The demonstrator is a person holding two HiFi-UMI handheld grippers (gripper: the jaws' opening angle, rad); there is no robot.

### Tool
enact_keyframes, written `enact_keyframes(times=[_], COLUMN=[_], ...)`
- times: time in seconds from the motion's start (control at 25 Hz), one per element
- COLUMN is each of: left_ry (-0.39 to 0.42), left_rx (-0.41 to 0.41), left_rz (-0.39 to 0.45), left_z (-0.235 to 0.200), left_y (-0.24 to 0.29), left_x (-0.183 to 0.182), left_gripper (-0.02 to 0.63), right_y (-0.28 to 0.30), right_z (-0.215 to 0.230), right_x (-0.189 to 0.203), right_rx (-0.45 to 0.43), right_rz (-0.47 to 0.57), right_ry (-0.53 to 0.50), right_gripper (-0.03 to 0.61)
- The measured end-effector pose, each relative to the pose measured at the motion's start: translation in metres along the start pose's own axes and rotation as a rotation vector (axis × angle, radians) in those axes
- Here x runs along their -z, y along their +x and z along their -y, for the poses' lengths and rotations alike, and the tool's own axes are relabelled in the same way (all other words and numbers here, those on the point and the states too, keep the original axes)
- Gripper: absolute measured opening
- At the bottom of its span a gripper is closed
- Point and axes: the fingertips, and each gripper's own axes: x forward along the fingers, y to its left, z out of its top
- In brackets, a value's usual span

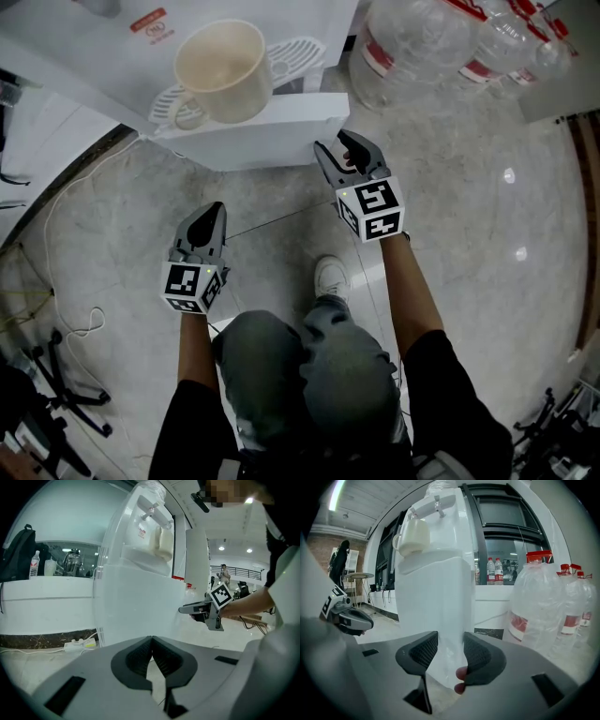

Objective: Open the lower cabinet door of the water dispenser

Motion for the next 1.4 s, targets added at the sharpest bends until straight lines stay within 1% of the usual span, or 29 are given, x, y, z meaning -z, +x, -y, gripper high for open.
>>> enact_keyframes(times=[0.24, 0.4, 0.48, 0.56, 0.68, 0.76, 0.88, 1.08, 1.24, 1.4], left_ry=[-0.038, -0.032, -0.037, -0.055, -0.079, -0.077, -0.06, -0.065, -0.062, -0.067], left_rx=[0.034, 0.061, 0.06, 0.061, 0.073, 0.082, 0.098, 0.12, 0.12, 0.126], left_rz=[-0.039, -0.075, -0.089, -0.099, -0.142, -0.151, -0.162, -0.193, -0.205, -0.214], left_z=[0.02, 0.03, 0.03, 0.029, 0.03, 0.033, 0.039, 0.043, 0.043, 0.051], left_y=[0.001, -0.002, -0.008, -0.018, -0.031, -0.038, -0.048, -0.071, -0.086, -0.098], left_x=[-0.011, -0.018, -0.022, -0.026, -0.024, -0.026, -0.027, -0.02, -0.02, -0.016], left_gripper=[0.011, 0.011, 0.011, 0.011, 0.011, 0.011, 0.011, 0.011, 0.011, 0.011], right_y=[-0.012, -0.017, -0.021, -0.027, -0.034, -0.038, -0.046, -0.057, -0.063, -0.071], right_z=[-0.011, -0.016, -0.02, -0.024, -0.031, -0.035, -0.045, -0.061, -0.067, -0.081], right_x=[0.005, 0.002, 0.004, 0.009, 0.011, 0.012, 0.016, 0.018, 0.02, 0.027], right_rx=[0.021, 0.033, 0.04, 0.055, 0.067, 0.068, 0.065, 0.085, 0.098, 0.084], right_rz=[-0.042, -0.048, -0.067, -0.098, -0.128, -0.142, -0.163, -0.171, -0.188, -0.214], right_ry=[0.034, 0.066, 0.071, 0.075, 0.093, 0.099, 0.093, 0.068, 0.056, 0.038], right_gripper=[0.178, 0.17, 0.163, 0.14, 0.14, 0.14, 0.14, 0.144, 0.138, 0.133])
